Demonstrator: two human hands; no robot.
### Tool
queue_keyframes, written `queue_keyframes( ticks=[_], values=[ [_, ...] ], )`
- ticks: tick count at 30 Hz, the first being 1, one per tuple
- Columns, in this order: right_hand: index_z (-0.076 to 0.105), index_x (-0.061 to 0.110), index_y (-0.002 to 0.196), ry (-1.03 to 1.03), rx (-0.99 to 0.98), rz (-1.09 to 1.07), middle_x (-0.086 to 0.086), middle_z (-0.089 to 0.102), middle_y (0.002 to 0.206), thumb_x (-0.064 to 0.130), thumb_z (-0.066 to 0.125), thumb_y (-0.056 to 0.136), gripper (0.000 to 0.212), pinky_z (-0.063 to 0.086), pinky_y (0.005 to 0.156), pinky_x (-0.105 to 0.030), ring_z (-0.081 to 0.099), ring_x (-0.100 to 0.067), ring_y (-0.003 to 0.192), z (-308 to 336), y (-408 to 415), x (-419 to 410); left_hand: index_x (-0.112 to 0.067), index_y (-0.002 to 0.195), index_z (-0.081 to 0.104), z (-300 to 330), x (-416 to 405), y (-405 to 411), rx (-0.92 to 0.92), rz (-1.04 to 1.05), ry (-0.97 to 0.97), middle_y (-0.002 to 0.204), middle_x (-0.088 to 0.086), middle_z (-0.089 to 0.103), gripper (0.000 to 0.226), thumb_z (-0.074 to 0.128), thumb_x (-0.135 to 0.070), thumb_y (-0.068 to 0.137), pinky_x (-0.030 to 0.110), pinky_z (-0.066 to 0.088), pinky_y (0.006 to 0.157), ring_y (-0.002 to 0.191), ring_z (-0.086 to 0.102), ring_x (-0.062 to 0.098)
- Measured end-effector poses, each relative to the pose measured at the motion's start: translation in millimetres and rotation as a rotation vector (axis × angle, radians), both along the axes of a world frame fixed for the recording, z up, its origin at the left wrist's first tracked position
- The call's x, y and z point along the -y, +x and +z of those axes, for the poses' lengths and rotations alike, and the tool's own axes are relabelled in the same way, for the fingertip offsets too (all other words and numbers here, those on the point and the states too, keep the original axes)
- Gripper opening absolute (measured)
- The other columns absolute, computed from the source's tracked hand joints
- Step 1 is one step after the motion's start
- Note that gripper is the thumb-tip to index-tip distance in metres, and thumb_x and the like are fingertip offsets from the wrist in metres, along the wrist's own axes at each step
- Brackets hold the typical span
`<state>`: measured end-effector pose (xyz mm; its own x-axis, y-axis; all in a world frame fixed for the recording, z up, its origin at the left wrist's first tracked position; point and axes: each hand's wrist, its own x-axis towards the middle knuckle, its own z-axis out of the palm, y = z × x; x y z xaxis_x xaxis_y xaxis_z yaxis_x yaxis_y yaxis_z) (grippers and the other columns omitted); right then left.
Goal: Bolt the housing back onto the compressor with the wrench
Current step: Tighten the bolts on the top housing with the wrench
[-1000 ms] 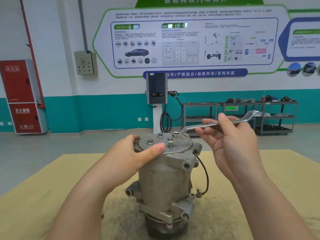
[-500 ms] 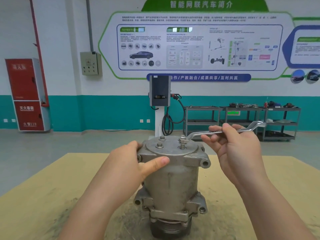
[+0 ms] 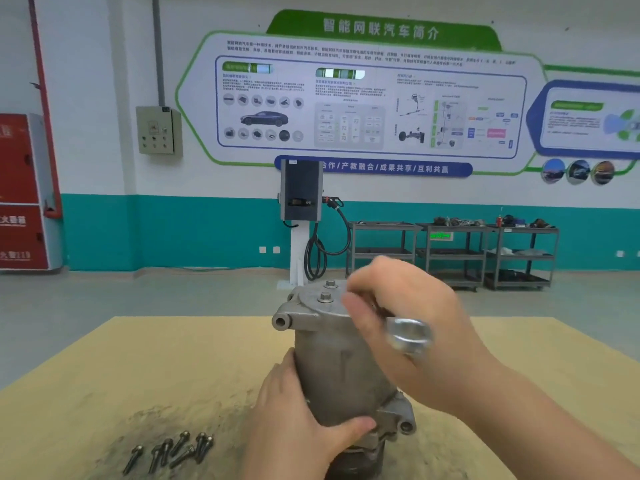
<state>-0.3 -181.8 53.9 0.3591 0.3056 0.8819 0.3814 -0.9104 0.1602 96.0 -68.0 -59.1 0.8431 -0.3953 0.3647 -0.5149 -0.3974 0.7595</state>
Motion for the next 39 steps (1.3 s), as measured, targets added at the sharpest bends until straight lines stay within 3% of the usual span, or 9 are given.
queue_keyframes(
  ticks=[3, 8, 15, 19, 22, 24, 29, 33, 39],
  values=[
    [0.053, 0.019, 0.091, -0.437, -0.221, -0.304, 0.007, 0.056, 0.072, 0.02, 0.052, 0.092, 0.002, 0.04, 0.047, -0.031, 0.049, -0.017, 0.06, 23.0, 27.2, -33.3, -0.022, 0.151, 0.024, -2.5, 3.1, -1.0, 0.025, 0.056, 0.085, 0.145, -0.009, 0.045, 0.136, 0.075, -0.077, 0.038, 0.032, 0.039, 0.108, 0.138, 0.041, 0.013],
    [0.061, 0.007, 0.098, -0.347, -0.815, -0.547, -0.001, 0.052, 0.07, 0.014, 0.047, 0.096, 0.016, 0.037, 0.051, -0.026, 0.046, -0.015, 0.058, 73.8, 105.2, -46.3, -0.026, 0.151, 0.026, -4.4, 1.4, 1.0, -0.013, 0.018, 0.027, 0.143, -0.01, 0.049, 0.136, 0.071, -0.079, 0.034, 0.035, 0.042, 0.106, 0.132, 0.048, 0.014],
    [0.054, -0.006, 0.109, 0.915, -1.253, -0.508, -0.008, 0.055, 0.081, 0.001, 0.055, 0.092, 0.018, 0.032, 0.036, -0.019, 0.034, -0.01, 0.044, 82.8, 114.8, 53.8, -0.031, 0.154, 0.017, -6.9, -1.1, -0.6, -0.041, 0.057, -0.005, 0.146, -0.016, 0.042, 0.138, 0.078, -0.077, 0.039, 0.032, 0.041, 0.108, 0.131, 0.045, 0.011],
    [0.058, -0.002, 0.097, 1.792, -0.957, -0.004, -0.011, 0.061, 0.063, 0.0, 0.058, 0.092, 0.006, 0.033, 0.031, -0.012, 0.035, -0.006, 0.035, 56.0, 64.3, 83.0, -0.03, 0.154, 0.021, -9.3, -0.1, -2.1, -0.023, 0.078, -0.04, 0.144, -0.015, 0.045, 0.136, 0.079, -0.075, 0.04, 0.033, 0.042, 0.107, 0.13, 0.046, 0.011],
    [0.062, 0.001, 0.103, 2.003, -0.547, 0.458, -0.012, 0.068, 0.073, 0.004, 0.056, 0.094, 0.011, 0.042, 0.037, -0.014, 0.05, -0.009, 0.04, 26.8, 19.1, 74.4, -0.03, 0.152, 0.025, -14.5, 0.5, -6.1, 0.0, 0.096, -0.076, 0.141, -0.015, 0.047, 0.131, 0.08, -0.074, 0.042, 0.034, 0.045, 0.104, 0.127, 0.047, 0.011],
    [0.06, 0.011, 0.107, 1.854, -0.345, 0.615, -0.006, 0.074, 0.082, 0.006, 0.052, 0.096, 0.015, 0.046, 0.042, -0.019, 0.062, -0.011, 0.052, 7.8, -7.7, 60.2, -0.03, 0.153, 0.025, -17.1, 0.2, -8.3, 0.014, 0.107, -0.087, 0.142, -0.016, 0.046, 0.131, 0.08, -0.075, 0.044, 0.033, 0.045, 0.103, 0.128, 0.046, 0.01],
    [0.072, 0.021, 0.088, 0.831, -0.169, 0.211, 0.006, 0.07, 0.081, 0.002, 0.051, 0.095, 0.03, 0.049, 0.06, -0.016, 0.064, -0.005, 0.072, -11.4, -40.0, 13.3, -0.029, 0.154, 0.023, -18.6, 1.8, -5.5, 0.015, 0.114, -0.066, 0.143, -0.015, 0.046, 0.133, 0.079, -0.075, 0.042, 0.031, 0.043, 0.104, 0.128, 0.046, 0.009],
    [0.074, 0.029, 0.095, 0.172, -0.414, -0.118, 0.023, 0.063, 0.082, 0.018, 0.054, 0.087, 0.025, 0.043, 0.072, -0.009, 0.057, 0.003, 0.08, 17.4, -16.6, -20.9, -0.028, 0.153, 0.025, -18.3, 4.8, 0.5, 0.005, 0.108, -0.048, 0.142, -0.012, 0.048, 0.131, 0.082, -0.07, 0.043, 0.032, 0.043, 0.104, 0.129, 0.047, 0.012],
    [0.072, 0.011, 0.096, 0.179, -0.993, -0.249, 0.004, 0.069, 0.074, 0.023, 0.063, 0.089, 0.016, 0.049, 0.051, -0.018, 0.057, -0.009, 0.057, 77.9, 85.8, -33.1, -0.033, 0.149, 0.03, -15.9, 3.7, -0.3, -0.028, 0.089, -0.073, 0.135, -0.018, 0.052, 0.131, 0.074, -0.077, 0.034, 0.036, 0.049, 0.098, 0.121, 0.052, 0.01]
  ],
)
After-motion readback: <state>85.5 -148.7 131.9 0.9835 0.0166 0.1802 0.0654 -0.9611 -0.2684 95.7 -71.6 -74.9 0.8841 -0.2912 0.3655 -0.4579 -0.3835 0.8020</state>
